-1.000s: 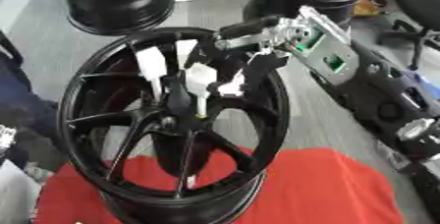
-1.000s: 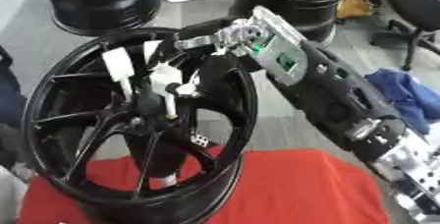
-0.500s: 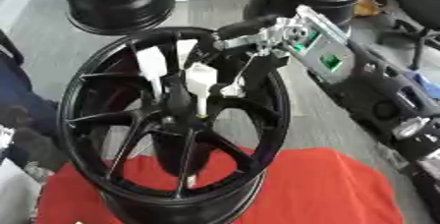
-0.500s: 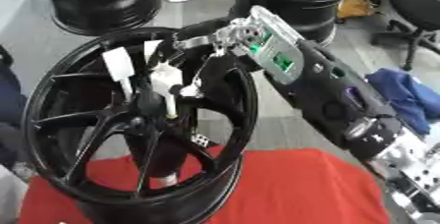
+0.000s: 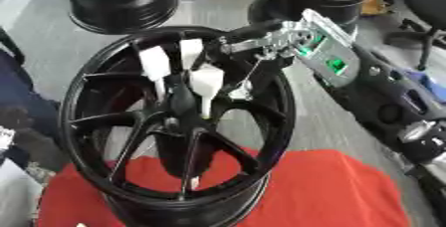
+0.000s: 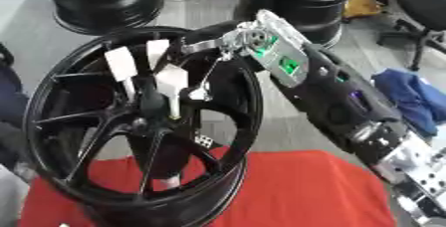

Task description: Pull the pin out of the wheel hub.

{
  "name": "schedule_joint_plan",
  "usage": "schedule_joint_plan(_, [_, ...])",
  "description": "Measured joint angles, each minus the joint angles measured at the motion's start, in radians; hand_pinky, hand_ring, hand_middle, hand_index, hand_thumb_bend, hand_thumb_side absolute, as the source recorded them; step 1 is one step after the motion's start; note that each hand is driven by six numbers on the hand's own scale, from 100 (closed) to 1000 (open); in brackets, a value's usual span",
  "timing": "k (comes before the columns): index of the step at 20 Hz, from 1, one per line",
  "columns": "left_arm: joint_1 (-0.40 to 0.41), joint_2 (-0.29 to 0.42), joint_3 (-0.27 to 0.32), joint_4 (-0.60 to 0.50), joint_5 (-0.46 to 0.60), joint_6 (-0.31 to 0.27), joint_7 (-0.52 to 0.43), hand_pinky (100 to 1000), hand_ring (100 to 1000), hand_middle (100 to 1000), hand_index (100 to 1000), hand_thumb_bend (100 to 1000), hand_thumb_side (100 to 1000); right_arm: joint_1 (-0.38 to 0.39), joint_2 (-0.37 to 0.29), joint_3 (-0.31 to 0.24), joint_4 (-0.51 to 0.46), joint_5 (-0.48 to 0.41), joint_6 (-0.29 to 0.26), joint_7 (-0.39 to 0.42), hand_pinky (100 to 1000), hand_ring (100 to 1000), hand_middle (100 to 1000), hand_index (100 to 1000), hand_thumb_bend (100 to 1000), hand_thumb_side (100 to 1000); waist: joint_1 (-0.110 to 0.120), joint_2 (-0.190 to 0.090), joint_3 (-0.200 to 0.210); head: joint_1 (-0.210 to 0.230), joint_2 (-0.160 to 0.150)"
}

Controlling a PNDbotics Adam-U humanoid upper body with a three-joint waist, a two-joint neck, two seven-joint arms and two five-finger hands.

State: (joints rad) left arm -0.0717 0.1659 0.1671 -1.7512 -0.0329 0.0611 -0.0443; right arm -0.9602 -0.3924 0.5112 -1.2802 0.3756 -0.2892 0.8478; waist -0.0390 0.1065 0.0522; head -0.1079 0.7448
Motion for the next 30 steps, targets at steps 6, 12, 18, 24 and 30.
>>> schedule_joint_plan(6, [-0.006, -0.002, 0.0, 0.0, -0.002, 0.001, 0.001, 593, 682, 654, 693, 712, 648, 0.003, 0.0, 0.0, 0.004, 0.002, -0.002, -0.013, 951, 900, 840, 888, 128, 297, 0.0, 0.005, 0.007, 0.0, 0.0])
schedule_joint_plan(12, [-0.009, -0.008, 0.0, 0.0, -0.002, 0.001, 0.001, 593, 681, 653, 693, 713, 648, 0.002, 0.001, -0.006, 0.024, 0.011, -0.009, -0.037, 938, 887, 817, 875, 113, 253, 0.0, 0.009, 0.02, -0.007, 0.0])
schedule_joint_plan(18, [-0.011, -0.008, 0.0, 0.0, -0.002, 0.001, 0.001, 592, 679, 652, 693, 716, 647, 0.0, 0.002, -0.009, 0.035, 0.017, -0.019, -0.049, 921, 866, 785, 845, 100, 180, 0.0, 0.012, 0.026, -0.009, 0.0])
schedule_joint_plan(24, [-0.012, -0.008, 0.0, 0.0, -0.002, 0.001, 0.001, 592, 678, 651, 693, 718, 647, -0.005, 0.009, -0.017, 0.049, 0.021, -0.02, -0.064, 890, 821, 630, 679, 100, 181, -0.001, 0.012, 0.029, -0.009, -0.001])
schedule_joint_plan(30, [-0.012, -0.008, 0.0, 0.0, -0.002, 0.001, 0.002, 592, 677, 650, 693, 719, 646, -0.005, 0.01, -0.018, 0.05, 0.014, -0.019, -0.098, 861, 763, 498, 495, 100, 201, -0.002, 0.013, 0.03, -0.009, -0.001])
